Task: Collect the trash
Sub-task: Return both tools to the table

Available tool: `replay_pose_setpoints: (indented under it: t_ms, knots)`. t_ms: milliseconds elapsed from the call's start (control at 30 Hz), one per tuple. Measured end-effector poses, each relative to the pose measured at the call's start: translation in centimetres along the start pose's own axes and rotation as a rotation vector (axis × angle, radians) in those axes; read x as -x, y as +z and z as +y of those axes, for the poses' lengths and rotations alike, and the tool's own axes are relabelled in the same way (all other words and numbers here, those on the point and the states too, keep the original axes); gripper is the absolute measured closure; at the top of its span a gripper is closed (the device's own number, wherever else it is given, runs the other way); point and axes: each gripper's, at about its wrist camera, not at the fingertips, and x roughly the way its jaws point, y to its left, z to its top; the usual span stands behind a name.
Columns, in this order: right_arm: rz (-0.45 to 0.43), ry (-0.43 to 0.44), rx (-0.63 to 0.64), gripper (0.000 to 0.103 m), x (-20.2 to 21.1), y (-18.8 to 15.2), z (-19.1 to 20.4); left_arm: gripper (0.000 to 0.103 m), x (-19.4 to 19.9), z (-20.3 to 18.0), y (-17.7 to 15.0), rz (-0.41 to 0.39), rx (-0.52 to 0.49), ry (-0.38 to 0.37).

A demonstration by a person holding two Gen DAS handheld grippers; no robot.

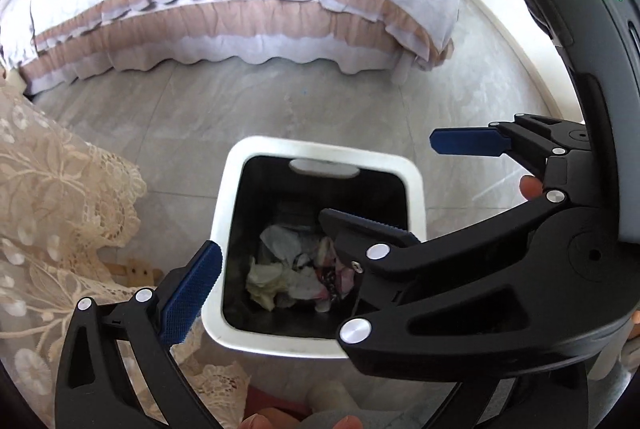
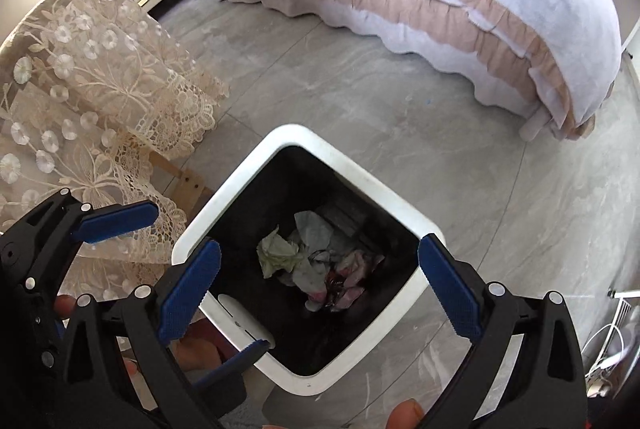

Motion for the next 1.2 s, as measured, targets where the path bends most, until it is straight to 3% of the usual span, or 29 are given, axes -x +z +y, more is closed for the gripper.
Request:
replay_pose_setpoints:
  t_ms: [133,333,600,800,1000,1200]
  knots:
    - [-0.040,-0.032,0.014,0.005,1.7,0.3,0.1,0.004,1.5,-0.3,-0.1,-0.035,-0.008,0.005]
    - [-0.214,-0.093,0.019,0.005,7.2,1.2,1.5,0.004,7.4,-0.1,0.3,-0.194,0.026,0.046]
    - [-0.399,-0.021,0.103,0.005,13.6,3.0,6.3,0.004,17.3,1.6,-1.2,-0.376,0.075,0.173]
    - [-0.557,0.078,0.254,0.005,18.4,3.6,14.3,0.004,24.2,4.7,-4.5,-0.466,0.120,0.376]
    - [-0.688,0.184,0.472,0.005,21.7,2.8,24.6,0.004,30.0,9.8,-9.9,-0.498,0.221,0.556]
    - [-0.738,0.262,0.668,0.005,23.1,1.2,34.7,0.004,35.6,15.8,-16.5,-0.512,0.394,0.699]
